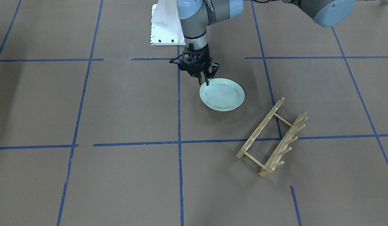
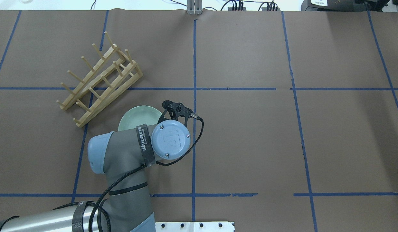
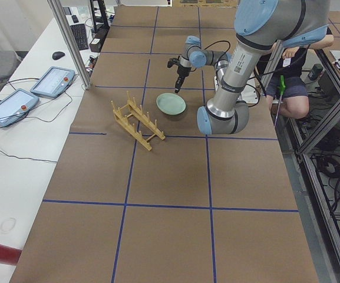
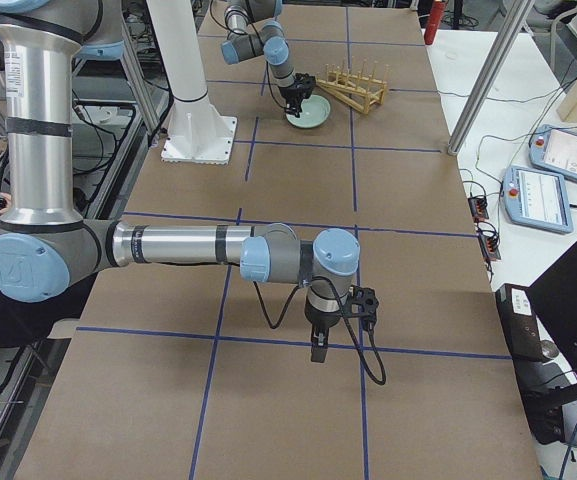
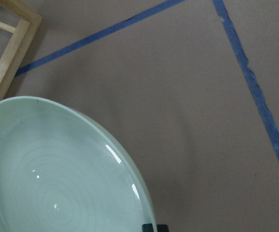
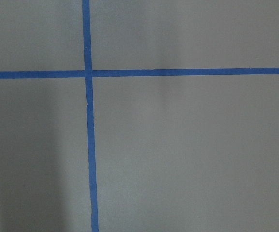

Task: Place plate on table
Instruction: 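Set the plate on the table, open the left gripper and withdraw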

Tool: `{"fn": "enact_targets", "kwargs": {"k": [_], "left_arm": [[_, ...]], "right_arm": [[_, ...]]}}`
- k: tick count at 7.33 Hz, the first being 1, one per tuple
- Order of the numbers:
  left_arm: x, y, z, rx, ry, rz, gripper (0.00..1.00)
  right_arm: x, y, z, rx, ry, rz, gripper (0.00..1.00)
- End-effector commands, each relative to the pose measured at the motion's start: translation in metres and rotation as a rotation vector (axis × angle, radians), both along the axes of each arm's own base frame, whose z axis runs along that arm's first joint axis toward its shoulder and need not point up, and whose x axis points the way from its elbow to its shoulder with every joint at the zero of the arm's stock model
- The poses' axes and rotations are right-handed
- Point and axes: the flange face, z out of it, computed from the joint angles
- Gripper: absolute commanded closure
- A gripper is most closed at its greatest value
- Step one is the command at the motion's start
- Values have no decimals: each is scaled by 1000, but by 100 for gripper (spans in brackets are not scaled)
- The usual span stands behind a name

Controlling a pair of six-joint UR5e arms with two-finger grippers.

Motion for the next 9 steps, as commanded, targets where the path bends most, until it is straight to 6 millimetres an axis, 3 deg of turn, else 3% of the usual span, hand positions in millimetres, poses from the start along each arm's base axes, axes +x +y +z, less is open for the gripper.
{"fn": "enact_targets", "kwargs": {"k": [1, 2, 3, 4, 5, 6, 7, 8, 9], "left_arm": [[-8, 0, -11, 18, 33, -13, 0], [-31, 2, -32, 36, 92, -19, 0], [-68, -20, -53, 47, 149, -65, 0], [-131, -73, -62, -26, 218, -101, 0], [-206, -129, -52, -130, 278, -139, 0], [-273, -154, -35, -89, 303, -103, 0], [-329, -180, 3, -99, 279, -76, 0], [-400, -200, 54, -104, 248, -57, 0], [-459, -207, 106, -101, 201, -45, 0]], "right_arm": [[-1, 0, 0, 0, 0, -1, 0], [-1, 0, 0, 0, 0, -1, 0], [-1, 0, 0, 0, 0, -1, 0], [0, 0, 0, 0, 0, 0, 0], [0, 0, 0, 0, 0, 0, 0], [0, 0, 0, 0, 0, 0, 0], [-1, 0, 0, 0, 0, -1, 0], [-1, 0, 0, 0, 0, -1, 0], [-1, 0, 0, 0, 0, -1, 0]]}}
